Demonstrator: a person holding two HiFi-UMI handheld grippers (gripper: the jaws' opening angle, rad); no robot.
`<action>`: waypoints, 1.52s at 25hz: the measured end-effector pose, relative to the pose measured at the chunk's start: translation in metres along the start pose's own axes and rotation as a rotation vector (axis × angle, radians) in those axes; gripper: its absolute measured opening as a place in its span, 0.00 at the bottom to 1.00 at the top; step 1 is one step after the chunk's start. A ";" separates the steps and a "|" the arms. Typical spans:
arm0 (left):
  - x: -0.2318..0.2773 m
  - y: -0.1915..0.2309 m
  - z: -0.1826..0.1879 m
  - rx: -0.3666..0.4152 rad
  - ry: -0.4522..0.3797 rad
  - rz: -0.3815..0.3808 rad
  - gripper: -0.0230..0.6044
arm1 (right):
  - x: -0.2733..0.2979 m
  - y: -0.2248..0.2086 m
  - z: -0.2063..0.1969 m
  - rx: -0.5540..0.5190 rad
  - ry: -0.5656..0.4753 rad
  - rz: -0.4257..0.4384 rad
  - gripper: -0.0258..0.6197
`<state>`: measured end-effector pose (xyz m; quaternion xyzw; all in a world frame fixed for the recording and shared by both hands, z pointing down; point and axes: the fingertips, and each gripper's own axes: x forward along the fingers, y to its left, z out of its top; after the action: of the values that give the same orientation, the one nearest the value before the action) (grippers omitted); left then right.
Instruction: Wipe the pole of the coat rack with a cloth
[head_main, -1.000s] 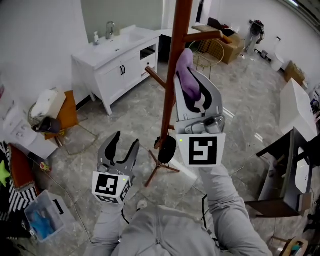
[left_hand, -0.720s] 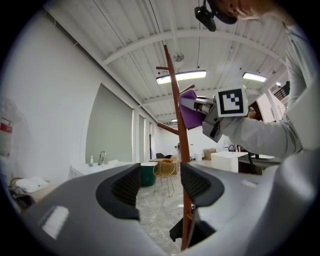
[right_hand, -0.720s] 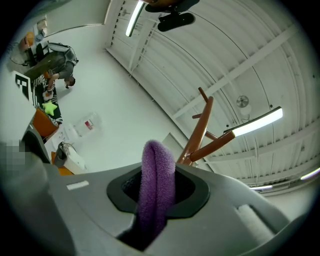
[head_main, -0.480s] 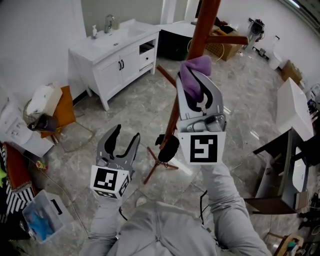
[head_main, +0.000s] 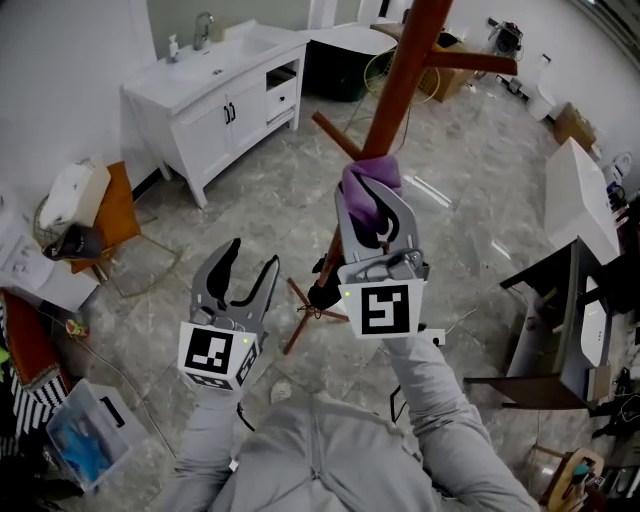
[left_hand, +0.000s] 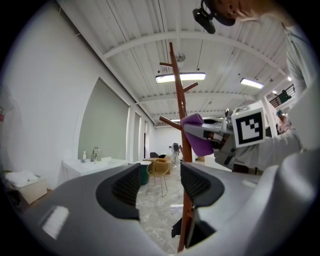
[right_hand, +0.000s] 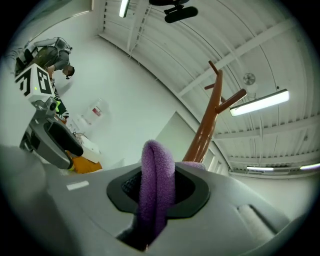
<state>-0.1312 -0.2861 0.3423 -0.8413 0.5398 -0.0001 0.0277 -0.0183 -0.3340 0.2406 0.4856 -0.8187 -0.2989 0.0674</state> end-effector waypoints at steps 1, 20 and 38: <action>-0.001 0.000 -0.001 -0.002 0.003 -0.001 0.46 | 0.000 0.005 -0.007 0.011 0.020 0.005 0.15; -0.017 0.008 -0.019 -0.005 0.055 -0.006 0.46 | -0.002 0.092 -0.124 0.193 0.244 0.058 0.15; -0.014 0.009 -0.035 -0.023 0.087 -0.022 0.46 | -0.020 0.153 -0.219 0.340 0.490 0.174 0.15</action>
<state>-0.1459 -0.2787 0.3768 -0.8467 0.5311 -0.0306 -0.0056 -0.0356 -0.3562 0.5071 0.4757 -0.8547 -0.0248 0.2061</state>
